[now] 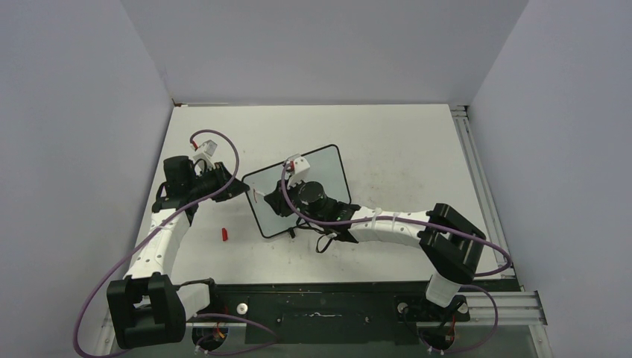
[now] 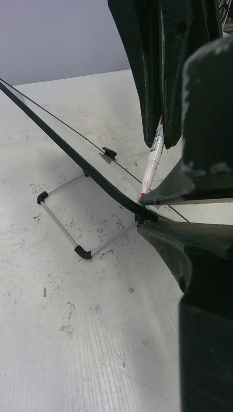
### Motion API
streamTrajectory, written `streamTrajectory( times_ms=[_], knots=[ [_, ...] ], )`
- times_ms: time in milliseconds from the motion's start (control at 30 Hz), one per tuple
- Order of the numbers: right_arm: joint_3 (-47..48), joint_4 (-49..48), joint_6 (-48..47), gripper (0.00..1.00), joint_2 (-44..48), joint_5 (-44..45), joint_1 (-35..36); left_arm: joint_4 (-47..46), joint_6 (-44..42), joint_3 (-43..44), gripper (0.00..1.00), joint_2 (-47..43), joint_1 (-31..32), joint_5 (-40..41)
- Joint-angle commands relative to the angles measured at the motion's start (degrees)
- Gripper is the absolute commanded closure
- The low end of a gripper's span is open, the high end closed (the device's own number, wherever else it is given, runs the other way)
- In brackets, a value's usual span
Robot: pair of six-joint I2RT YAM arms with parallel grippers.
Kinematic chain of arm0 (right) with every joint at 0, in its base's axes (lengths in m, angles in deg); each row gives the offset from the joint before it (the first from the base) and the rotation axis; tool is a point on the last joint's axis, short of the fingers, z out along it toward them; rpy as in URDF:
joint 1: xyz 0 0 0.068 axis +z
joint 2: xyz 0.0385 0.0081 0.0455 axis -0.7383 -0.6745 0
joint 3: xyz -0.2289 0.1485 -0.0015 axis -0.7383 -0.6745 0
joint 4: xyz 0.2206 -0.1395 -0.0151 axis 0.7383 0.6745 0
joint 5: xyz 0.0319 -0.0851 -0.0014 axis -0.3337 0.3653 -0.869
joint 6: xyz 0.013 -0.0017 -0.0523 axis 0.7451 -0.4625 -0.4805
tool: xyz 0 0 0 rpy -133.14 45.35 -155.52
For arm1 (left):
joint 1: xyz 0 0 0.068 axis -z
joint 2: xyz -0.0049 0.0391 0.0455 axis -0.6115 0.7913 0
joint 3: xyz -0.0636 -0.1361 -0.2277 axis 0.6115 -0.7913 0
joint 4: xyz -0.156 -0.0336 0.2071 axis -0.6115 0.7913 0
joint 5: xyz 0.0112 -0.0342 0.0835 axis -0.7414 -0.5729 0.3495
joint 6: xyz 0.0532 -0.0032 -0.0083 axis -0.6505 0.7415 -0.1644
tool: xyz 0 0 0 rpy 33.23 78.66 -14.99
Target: Write a sentence on the whiteboard
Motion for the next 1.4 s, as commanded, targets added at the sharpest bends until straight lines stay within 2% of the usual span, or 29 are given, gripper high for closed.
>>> streamTrajectory(
  times_ms=[0,567,1367],
  knots=[
    [-1.5,-0.8,0.1,0.95,1.8,2.9,0.3,-2.9,0.3,1.4,0.86,-0.8,-0.3,-1.7],
    [-4.6,-0.4,0.8,0.95,3.6,5.1,1.5,-3.0,0.3,1.4,0.87,-0.8,-0.3,-1.6],
    [-1.8,-0.9,-1.0,0.95,3.8,7.2,1.7,-3.0,0.2,1.4,0.88,-0.7,-0.3,-1.6]
  ],
)
